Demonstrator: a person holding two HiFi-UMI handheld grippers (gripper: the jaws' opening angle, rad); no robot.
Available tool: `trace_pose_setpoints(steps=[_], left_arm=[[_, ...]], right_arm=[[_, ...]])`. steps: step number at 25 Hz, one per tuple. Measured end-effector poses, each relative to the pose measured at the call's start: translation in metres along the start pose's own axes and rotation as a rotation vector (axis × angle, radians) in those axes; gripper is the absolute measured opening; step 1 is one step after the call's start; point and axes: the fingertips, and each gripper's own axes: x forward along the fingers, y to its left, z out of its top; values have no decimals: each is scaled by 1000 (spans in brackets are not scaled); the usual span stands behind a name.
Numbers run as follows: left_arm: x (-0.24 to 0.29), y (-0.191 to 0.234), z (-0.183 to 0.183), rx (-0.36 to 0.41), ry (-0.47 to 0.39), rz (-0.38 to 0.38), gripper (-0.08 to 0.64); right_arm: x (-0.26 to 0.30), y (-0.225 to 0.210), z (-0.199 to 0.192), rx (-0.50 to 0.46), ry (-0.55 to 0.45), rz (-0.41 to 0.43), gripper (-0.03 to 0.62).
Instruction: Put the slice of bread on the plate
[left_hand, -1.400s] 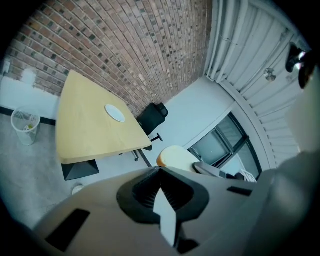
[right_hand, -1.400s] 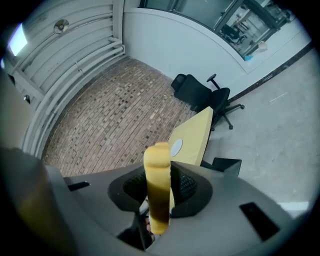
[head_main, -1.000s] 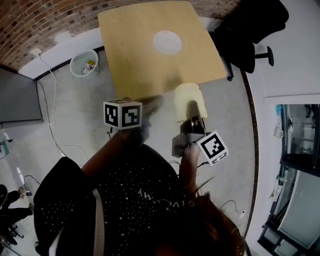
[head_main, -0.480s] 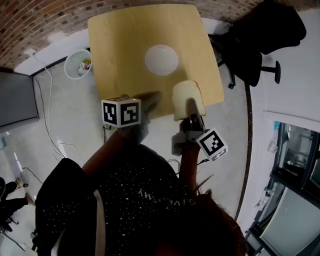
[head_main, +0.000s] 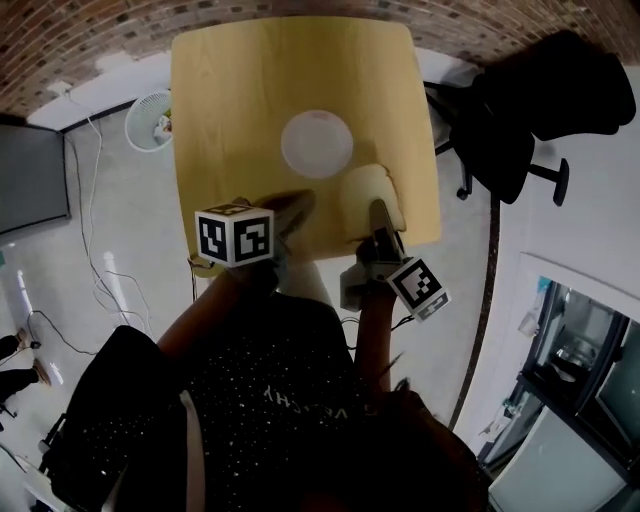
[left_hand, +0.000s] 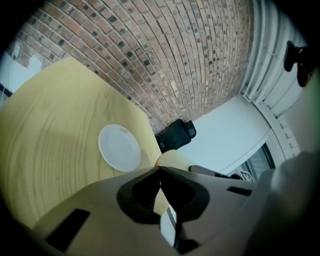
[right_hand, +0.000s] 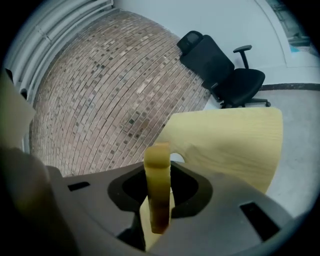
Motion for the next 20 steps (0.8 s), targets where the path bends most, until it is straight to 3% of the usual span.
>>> trace_pose_setpoints(steps=[4,10,15,20], left_arm=[[1,10,12,3,-65,58,11],[-14,26,39,13,-227,152,11],[-28,31,43,-22,-303,165,10],[-44,45,36,-73,-356,199,11]], right_arm=[[28,0,8,-45,70,43,94],[80,10,10,-114,148,115,94],[129,33,-11,-87,206,205,94],[165,41,-37,-35,284,236,94]])
